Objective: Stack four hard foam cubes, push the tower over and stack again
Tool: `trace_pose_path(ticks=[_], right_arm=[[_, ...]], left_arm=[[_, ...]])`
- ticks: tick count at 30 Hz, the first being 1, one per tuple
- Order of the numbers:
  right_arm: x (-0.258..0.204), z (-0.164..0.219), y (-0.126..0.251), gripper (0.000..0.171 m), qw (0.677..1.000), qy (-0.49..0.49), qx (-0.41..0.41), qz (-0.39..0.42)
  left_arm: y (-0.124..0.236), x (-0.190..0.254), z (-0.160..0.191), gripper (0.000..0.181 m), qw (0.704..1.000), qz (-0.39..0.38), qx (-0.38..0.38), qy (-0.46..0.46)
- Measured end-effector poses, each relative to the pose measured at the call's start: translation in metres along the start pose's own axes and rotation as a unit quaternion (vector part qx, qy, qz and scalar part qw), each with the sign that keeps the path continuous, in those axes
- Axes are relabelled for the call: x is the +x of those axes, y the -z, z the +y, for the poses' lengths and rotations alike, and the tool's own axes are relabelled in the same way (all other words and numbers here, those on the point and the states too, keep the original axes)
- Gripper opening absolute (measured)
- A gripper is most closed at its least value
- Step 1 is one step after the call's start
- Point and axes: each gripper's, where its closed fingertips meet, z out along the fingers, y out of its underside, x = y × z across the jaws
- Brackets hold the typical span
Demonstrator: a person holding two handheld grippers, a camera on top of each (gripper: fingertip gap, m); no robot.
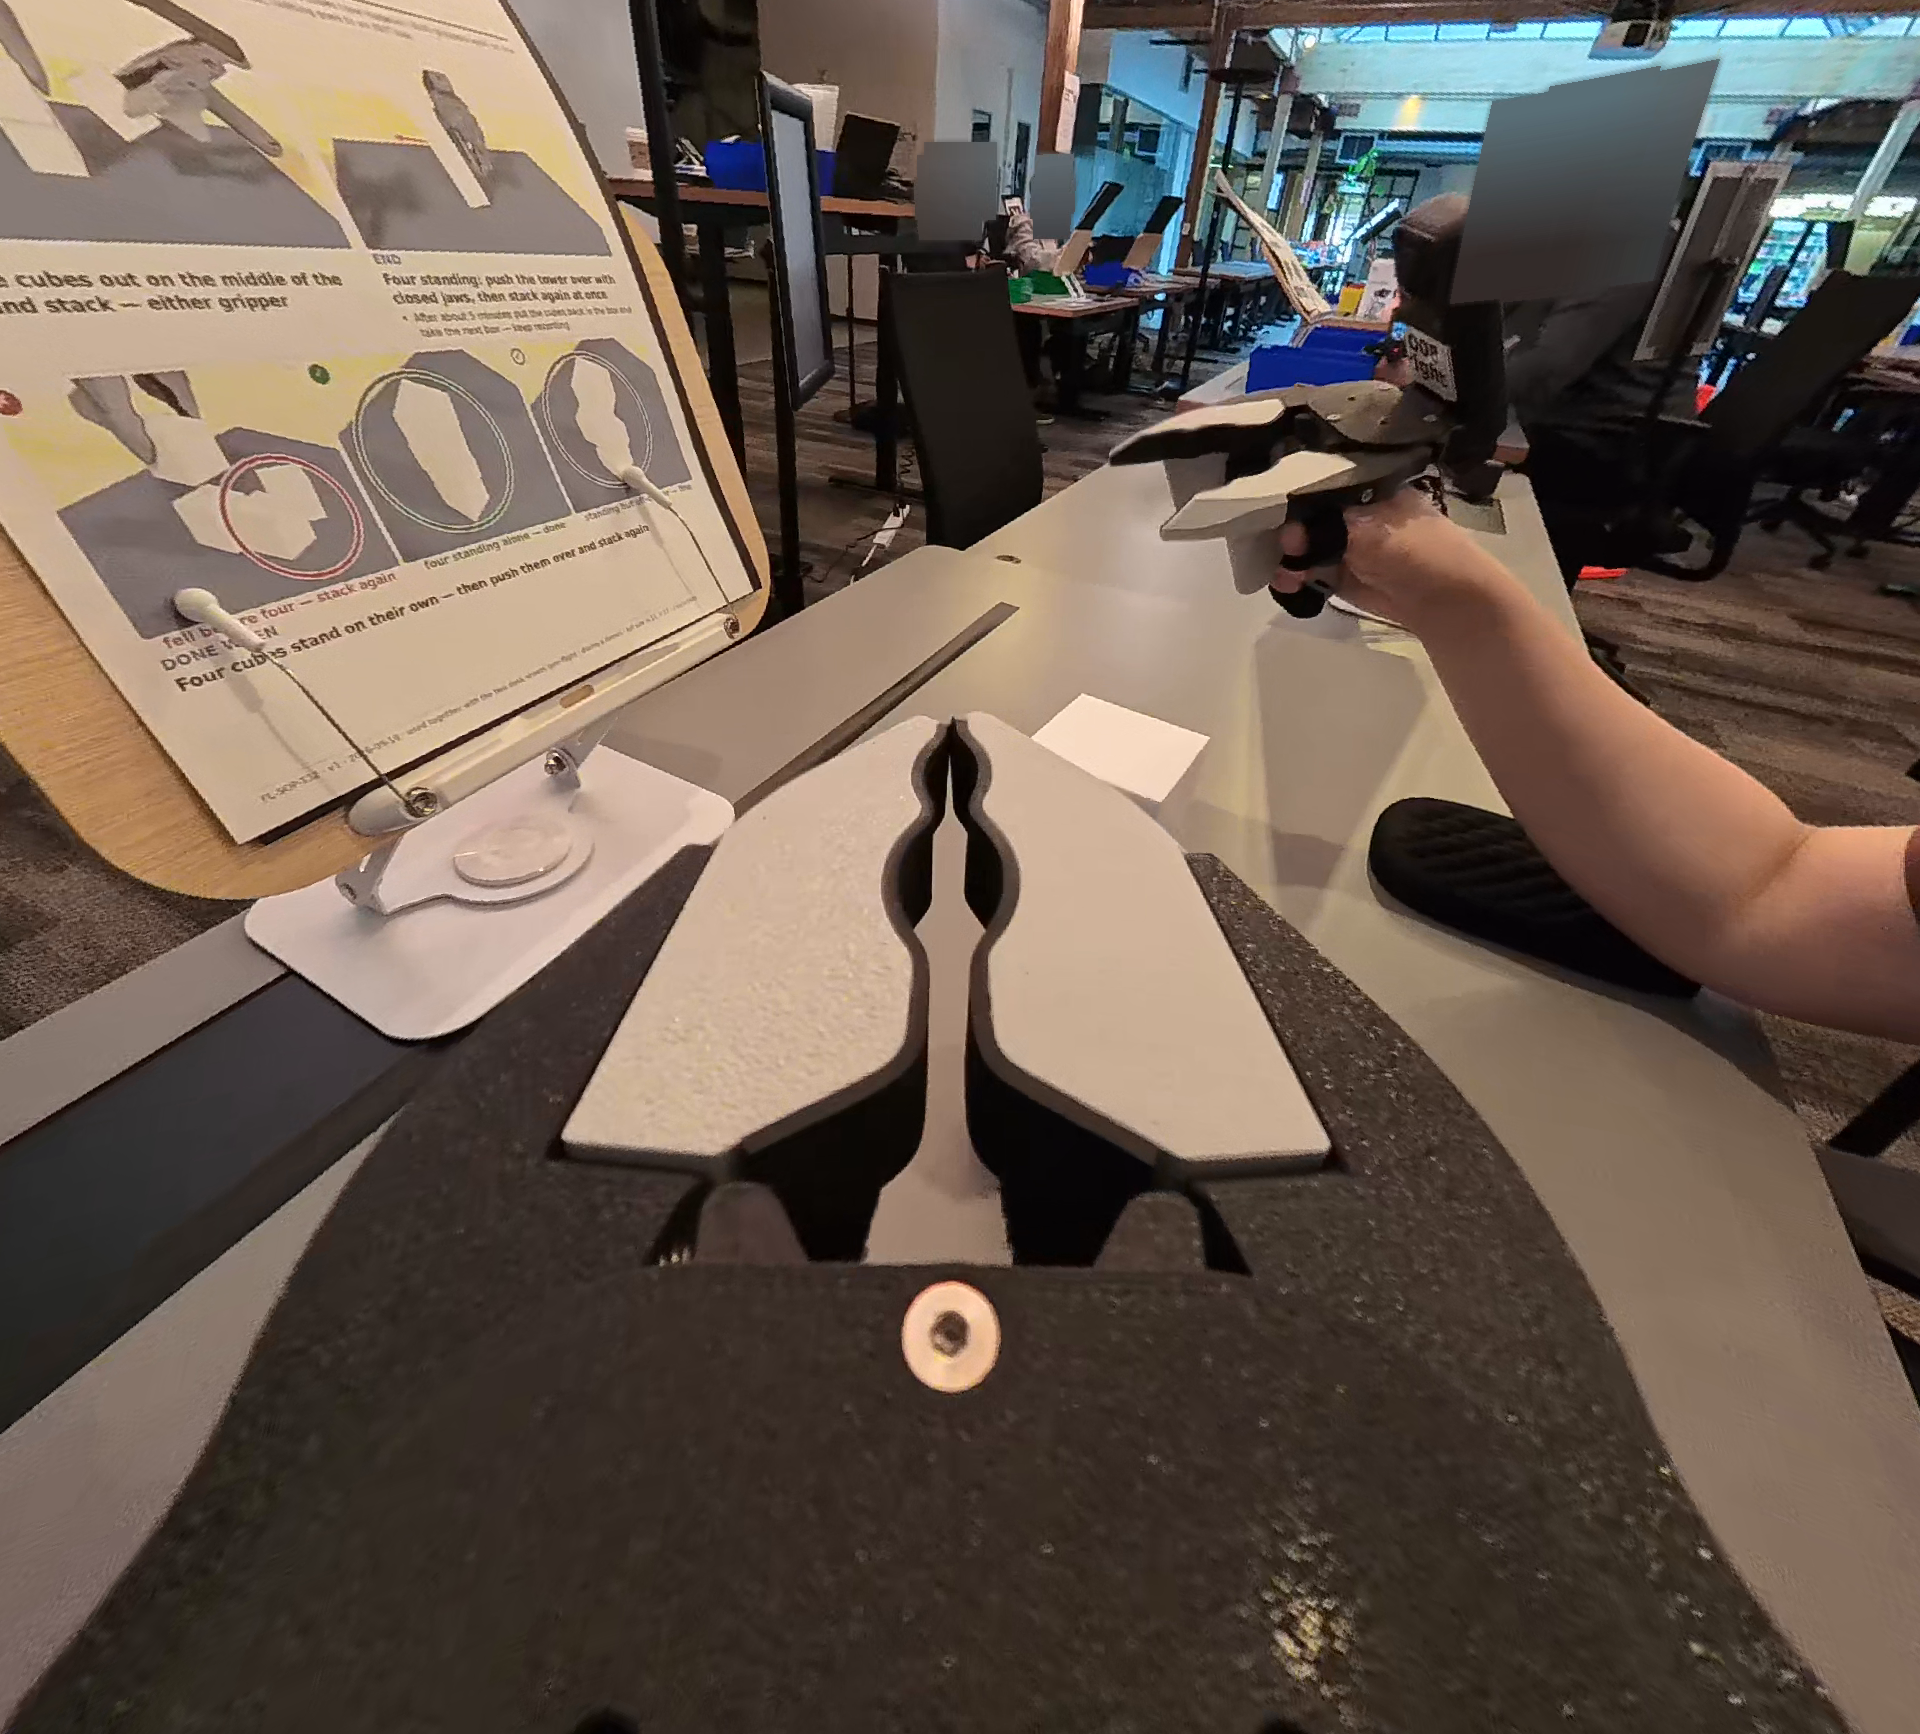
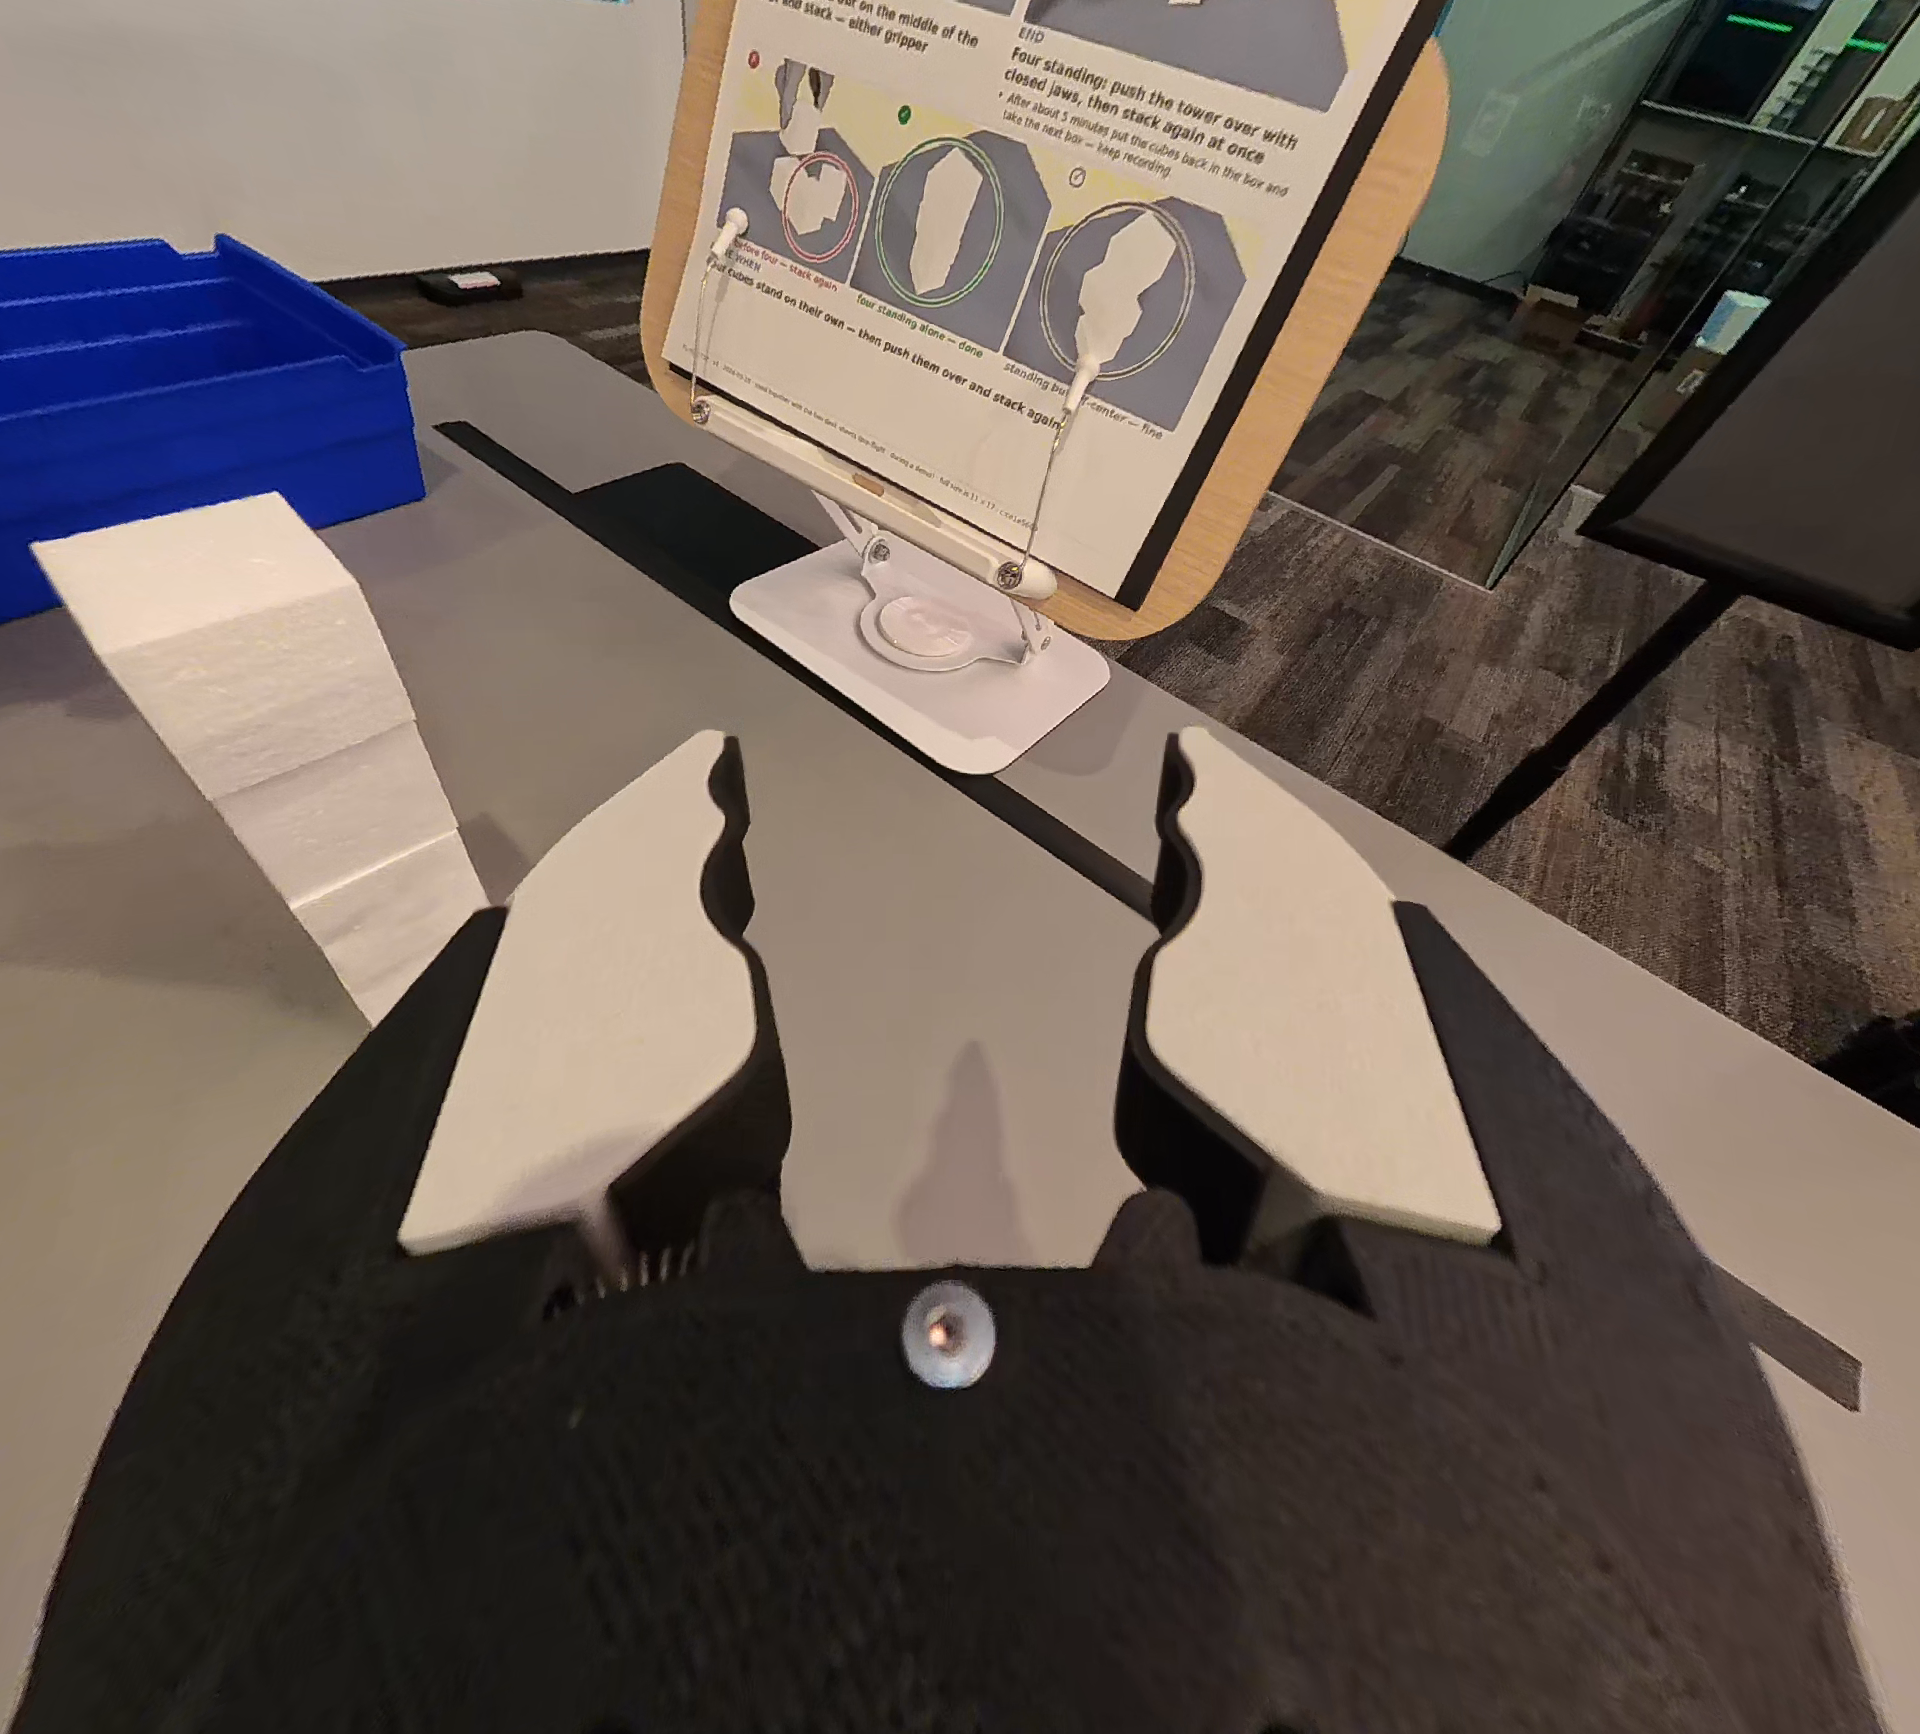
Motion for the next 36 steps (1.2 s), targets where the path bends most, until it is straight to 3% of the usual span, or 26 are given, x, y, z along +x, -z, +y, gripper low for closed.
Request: trace_pose_path(ticks=[14, 18, 24, 32, 36], right_arm=[[-0.006, 0.006, -0.006, 0.076, 1.000, 0.011, -0.016, -0.007], [-0.006, 0.006, -0.006, 0.076, 1.000, 0.008, -0.013, -0.010], [-0.008, 0.010, -0.009, 0.076, 1.000, 0.010, -0.023, -0.014], [-0.012, 0.013, -0.012, 0.076, 0.999, 0.016, -0.034, -0.019], [-0.011, 0.013, -0.011, 0.076, 0.999, 0.016, -0.034, -0.017]], left_arm=[[-0.002, 0.002, 0.002, 0.000, 0.999, -0.013, -0.007, -0.035], [-0.001, 0.013, -0.001, 0.000, 0.999, 0.029, 0.001, -0.012], [-0.003, 0.015, 0.008, 0.000, 0.999, 0.033, -0.034, -0.018], [-0.004, 0.020, 0.000, 0.000, 0.999, 0.042, -0.003, -0.026], [0.000, 0.024, 0.002, 0.000, 0.998, 0.053, -0.023, -0.020]])
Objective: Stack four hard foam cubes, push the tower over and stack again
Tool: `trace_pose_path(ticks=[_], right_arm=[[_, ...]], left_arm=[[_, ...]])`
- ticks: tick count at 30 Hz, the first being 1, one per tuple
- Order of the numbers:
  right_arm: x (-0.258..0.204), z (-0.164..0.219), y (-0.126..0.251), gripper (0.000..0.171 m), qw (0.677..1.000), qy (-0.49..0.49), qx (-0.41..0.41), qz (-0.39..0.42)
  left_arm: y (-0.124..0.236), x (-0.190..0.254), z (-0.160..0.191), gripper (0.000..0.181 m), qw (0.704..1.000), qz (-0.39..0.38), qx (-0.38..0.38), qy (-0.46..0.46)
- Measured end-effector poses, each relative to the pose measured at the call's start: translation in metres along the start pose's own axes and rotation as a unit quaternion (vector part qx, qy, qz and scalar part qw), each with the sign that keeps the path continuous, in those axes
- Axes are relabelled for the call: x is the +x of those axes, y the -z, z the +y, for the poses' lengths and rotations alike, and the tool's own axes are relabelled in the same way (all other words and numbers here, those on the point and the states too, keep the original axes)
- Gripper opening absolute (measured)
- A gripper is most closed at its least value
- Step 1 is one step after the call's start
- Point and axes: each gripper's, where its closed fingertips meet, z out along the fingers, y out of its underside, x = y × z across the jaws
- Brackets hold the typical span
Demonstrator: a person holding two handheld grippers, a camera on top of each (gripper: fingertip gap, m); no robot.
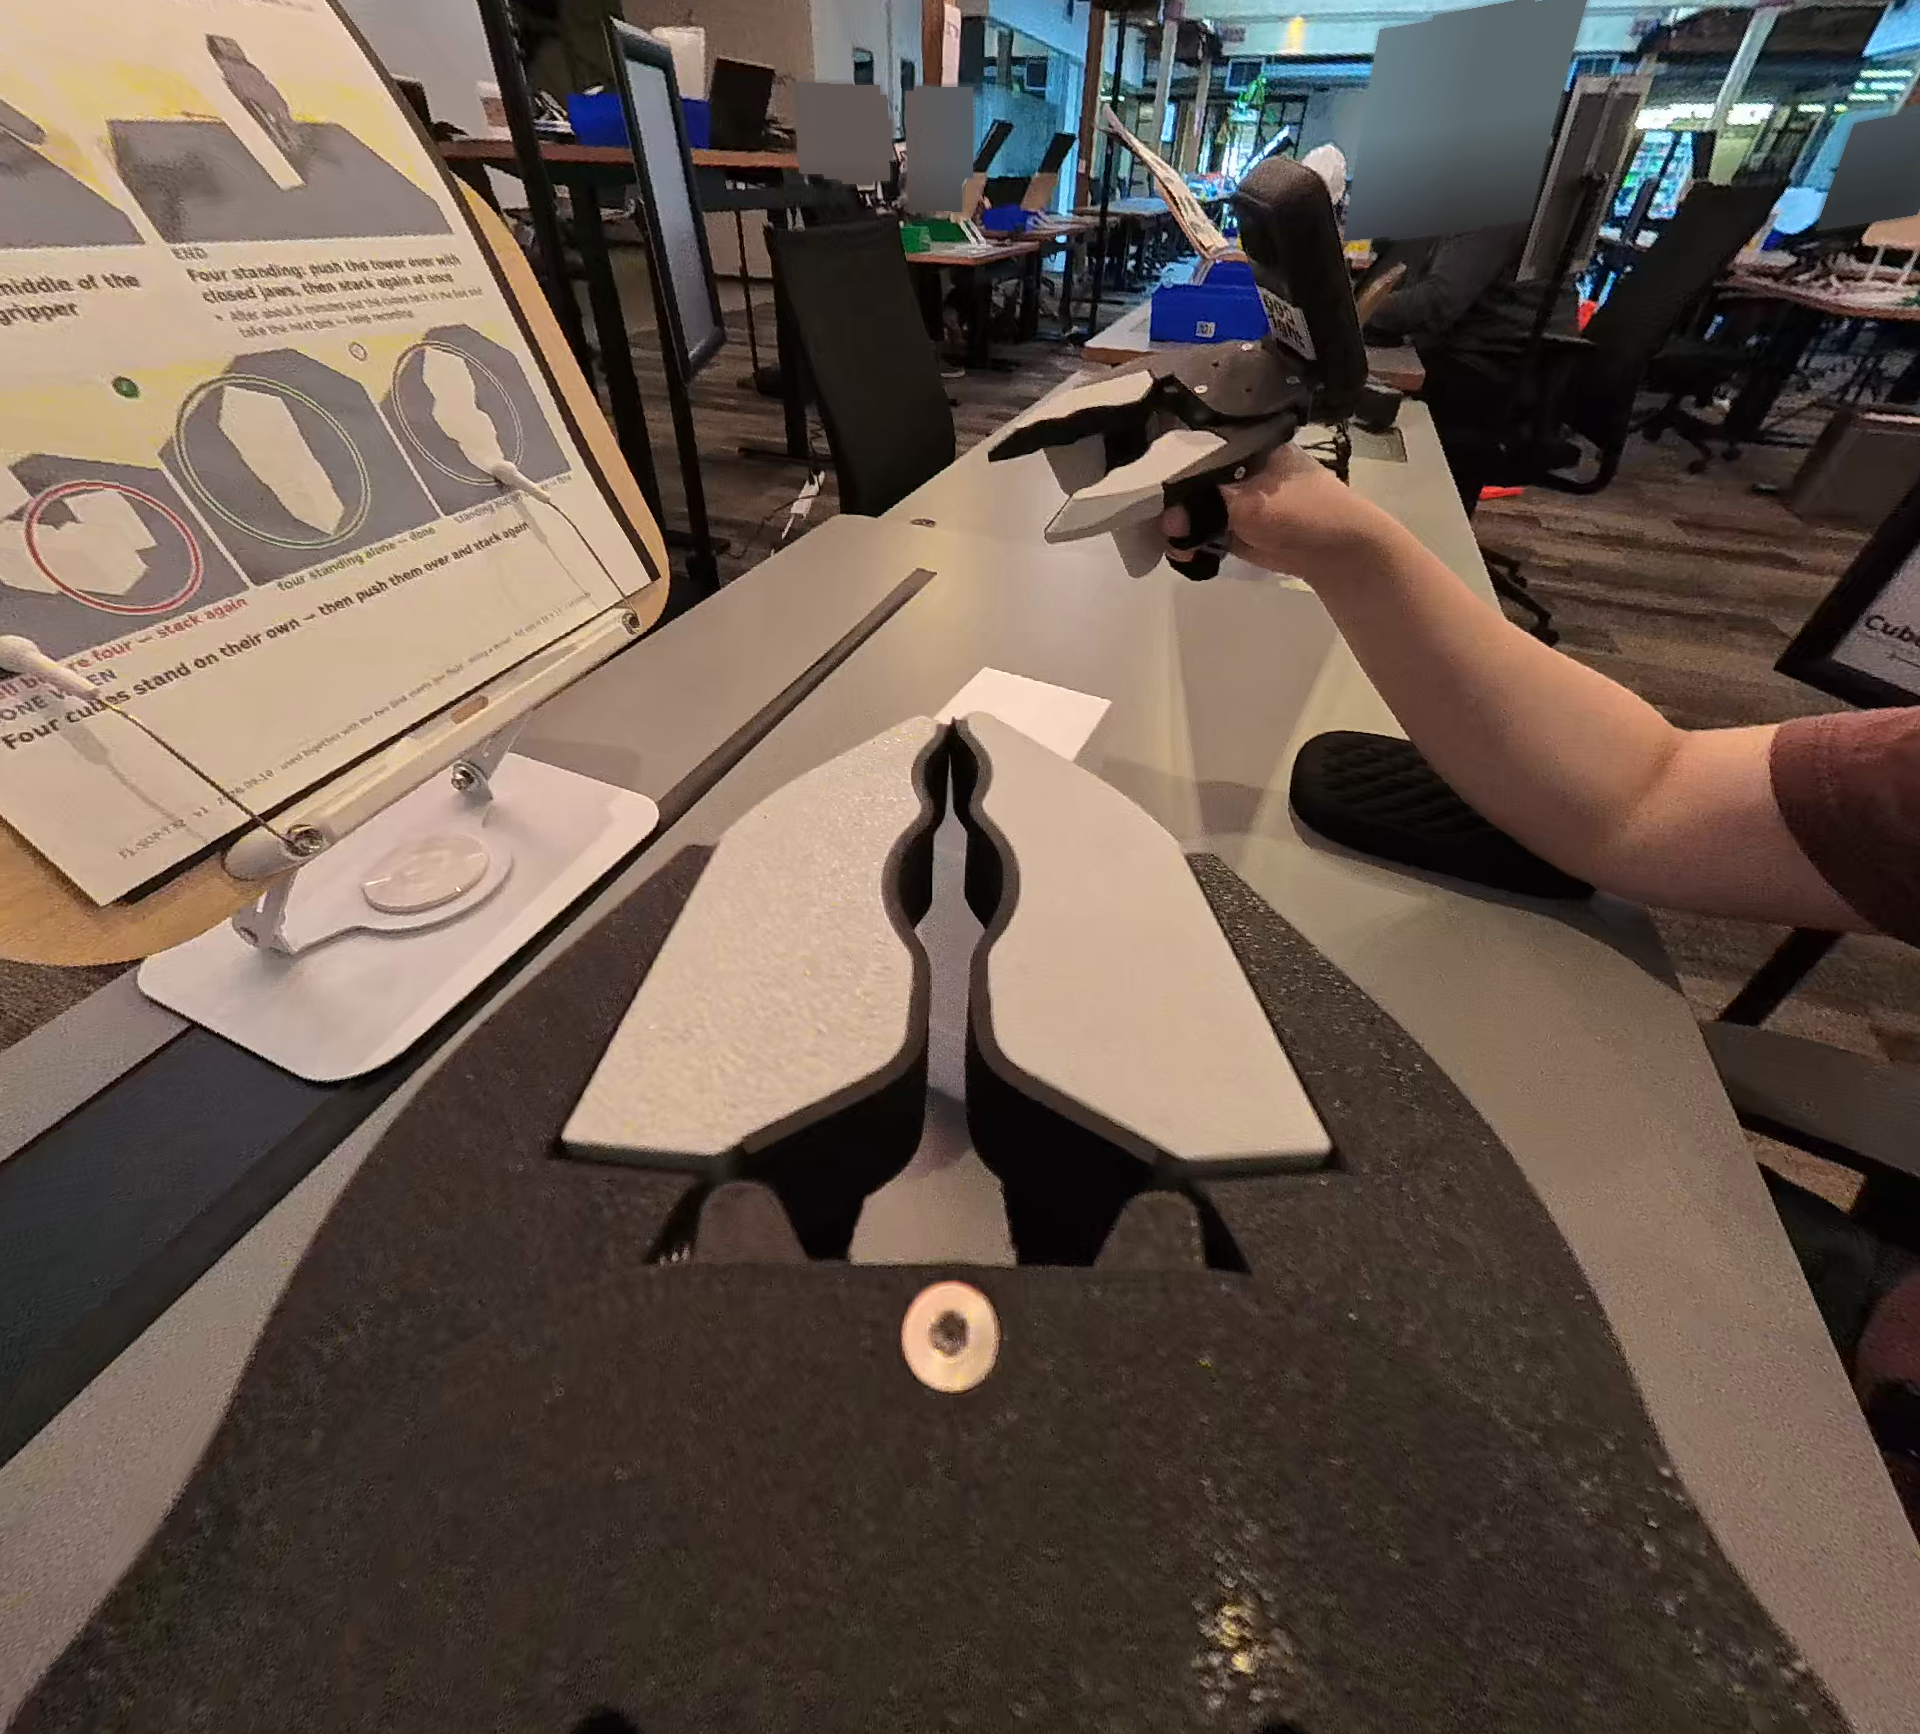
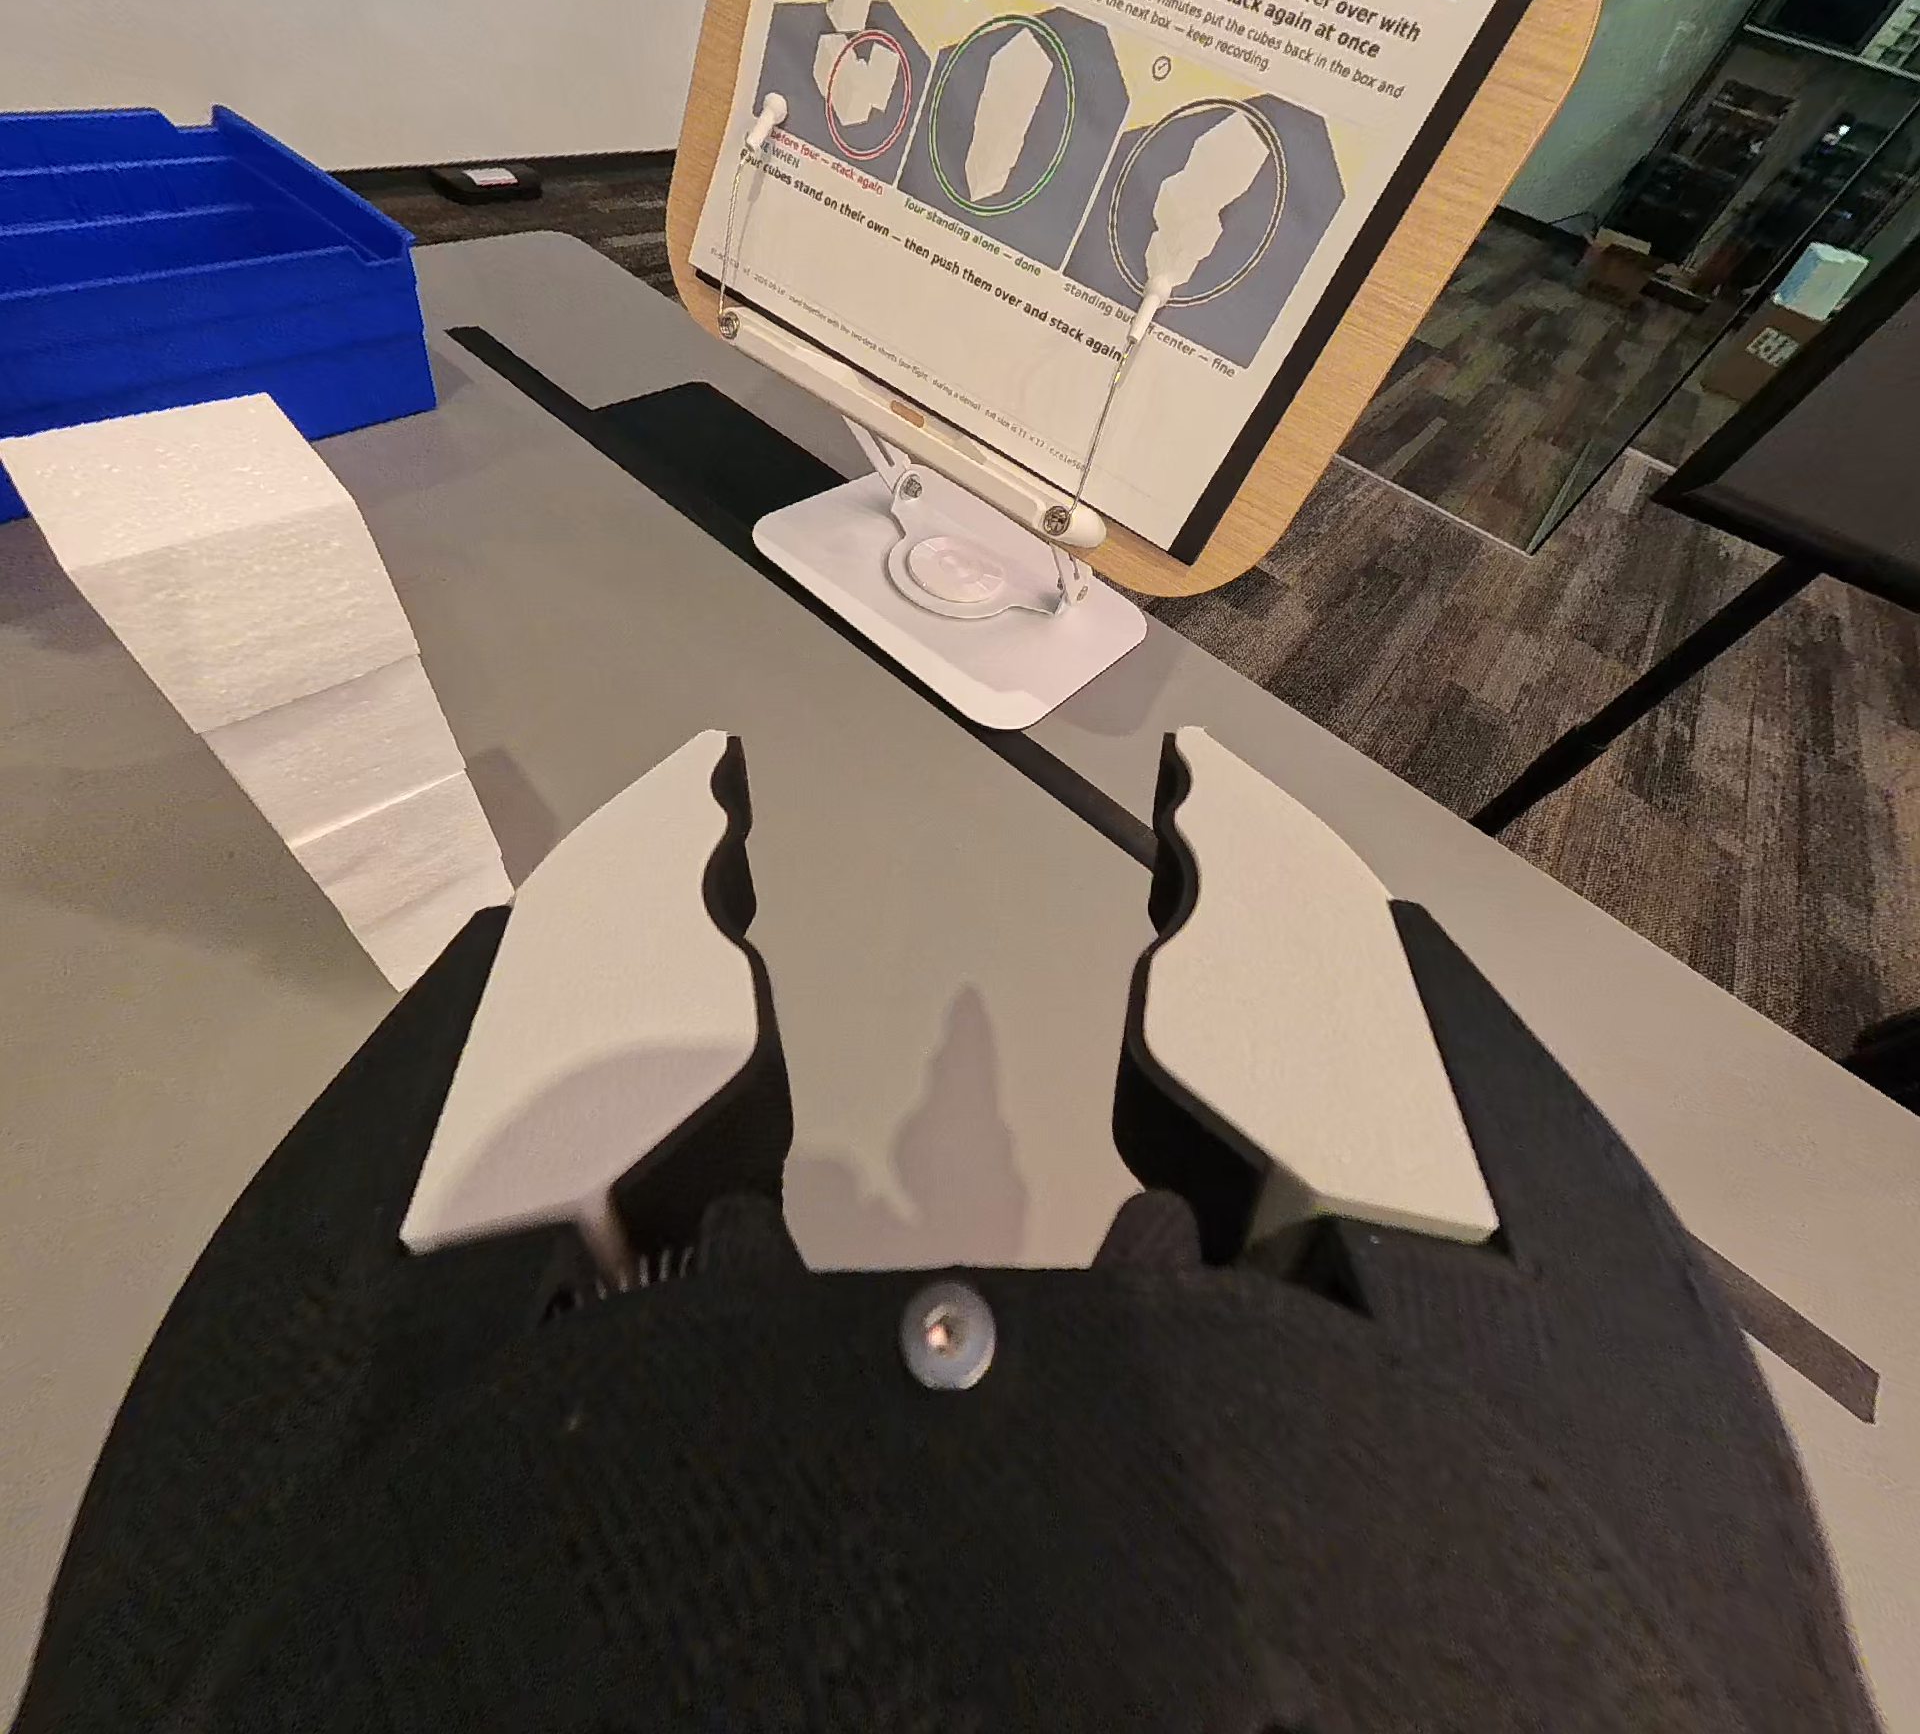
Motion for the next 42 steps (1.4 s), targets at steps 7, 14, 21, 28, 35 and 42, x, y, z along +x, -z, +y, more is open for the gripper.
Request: trace_pose_path(ticks=[7, 14, 21, 28, 35, 42], right_arm=[[0.003, -0.003, 0.002, 0.078, 1.000, -0.011, 0.013, 0.001], [0.006, -0.012, 0.006, 0.091, 0.998, -0.032, 0.054, -0.003], [0.026, -0.019, 0.016, 0.092, 0.992, -0.068, 0.104, 0.025], [0.035, -0.032, 0.031, 0.085, 0.978, -0.123, 0.168, 0.006], [0.037, -0.033, 0.039, 0.067, 0.977, -0.112, 0.179, 0.004], [0.033, -0.025, 0.042, 0.013, 0.975, -0.141, 0.162, -0.053]], left_arm=[[0.002, -0.007, -0.003, 0.005, 0.999, -0.043, 0.001, -0.032], [0.006, -0.010, -0.005, 0.017, 0.996, -0.058, 0.007, -0.061], [0.007, -0.023, -0.004, 0.039, 0.992, -0.099, 0.008, -0.078], [0.011, -0.026, -0.008, 0.029, 0.993, -0.099, 0.025, -0.064], [0.012, -0.027, -0.007, 0.022, 0.992, -0.110, 0.012, -0.053], [0.013, -0.024, -0.003, 0.004, 0.991, -0.120, -0.022, -0.053]])
